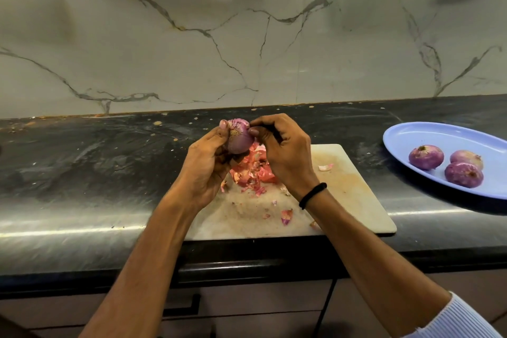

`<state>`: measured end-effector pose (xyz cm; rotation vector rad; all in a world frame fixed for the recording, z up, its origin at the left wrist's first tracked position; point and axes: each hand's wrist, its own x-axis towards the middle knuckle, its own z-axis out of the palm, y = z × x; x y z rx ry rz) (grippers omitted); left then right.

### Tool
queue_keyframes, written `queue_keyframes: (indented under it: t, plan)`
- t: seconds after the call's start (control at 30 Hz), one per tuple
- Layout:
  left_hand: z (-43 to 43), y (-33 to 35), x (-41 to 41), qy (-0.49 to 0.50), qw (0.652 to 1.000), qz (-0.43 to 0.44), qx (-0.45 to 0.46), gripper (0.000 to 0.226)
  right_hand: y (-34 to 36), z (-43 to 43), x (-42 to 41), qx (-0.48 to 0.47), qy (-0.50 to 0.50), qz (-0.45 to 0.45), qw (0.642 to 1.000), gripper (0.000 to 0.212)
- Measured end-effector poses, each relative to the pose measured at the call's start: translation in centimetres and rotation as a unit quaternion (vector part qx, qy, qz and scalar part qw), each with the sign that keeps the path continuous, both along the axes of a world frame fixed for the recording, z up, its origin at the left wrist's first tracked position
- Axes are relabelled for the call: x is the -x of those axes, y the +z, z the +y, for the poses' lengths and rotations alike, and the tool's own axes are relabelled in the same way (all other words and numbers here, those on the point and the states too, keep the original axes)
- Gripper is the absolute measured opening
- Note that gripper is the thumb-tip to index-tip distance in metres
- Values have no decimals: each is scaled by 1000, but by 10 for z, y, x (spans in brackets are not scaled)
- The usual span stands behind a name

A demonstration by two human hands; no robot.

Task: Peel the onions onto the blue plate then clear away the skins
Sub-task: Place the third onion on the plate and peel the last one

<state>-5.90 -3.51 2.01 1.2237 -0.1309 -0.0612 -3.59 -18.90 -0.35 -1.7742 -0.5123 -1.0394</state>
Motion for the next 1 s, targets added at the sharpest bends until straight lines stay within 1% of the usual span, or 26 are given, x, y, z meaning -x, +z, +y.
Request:
queue_keyframes:
  t: [0.07,0.1,0.2,0.27,0.33,0.4,0.43,0.47,0.53,0.6,0.7,0.8,1.0]
  plan:
    - [-2,-1,1,-9,1000,8,-17,36,0,-1,0,-12,-7,2,1000,6]
    - [-2,-1,1,-10,1000,15,-21,37,0,-1,-1,-4,-17,-3,1000,7]
    - [-3,-1,1,-14,999,38,-20,40,-3,1,-1,34,-46,-16,998,19]
    - [-4,-1,2,-23,998,51,-8,42,-3,1,-1,22,-58,2,998,26]
    - [-3,-1,2,-38,997,60,14,46,-1,-1,-2,-8,-66,19,998,24]
    - [-2,0,2,-46,997,61,32,48,-1,-5,-1,-19,-73,26,997,16]
    - [-1,1,2,-43,997,59,39,48,-1,-6,-1,-12,-75,24,997,11]
    - [0,1,1,-40,997,55,45,47,0,-6,0,2,-76,18,997,12]
    - [2,2,0,-30,997,52,52,46,0,-5,1,33,-72,0,997,20]
    - [2,2,0,-13,997,53,51,44,1,-2,2,45,-48,-12,998,20]
    - [3,2,-1,9,997,53,54,43,0,1,1,67,-16,-19,997,29]
    - [3,1,-2,6,997,48,61,42,-4,2,0,111,-24,-27,993,39]
    - [2,1,-1,5,997,47,62,38,-7,2,0,182,-48,-52,981,50]
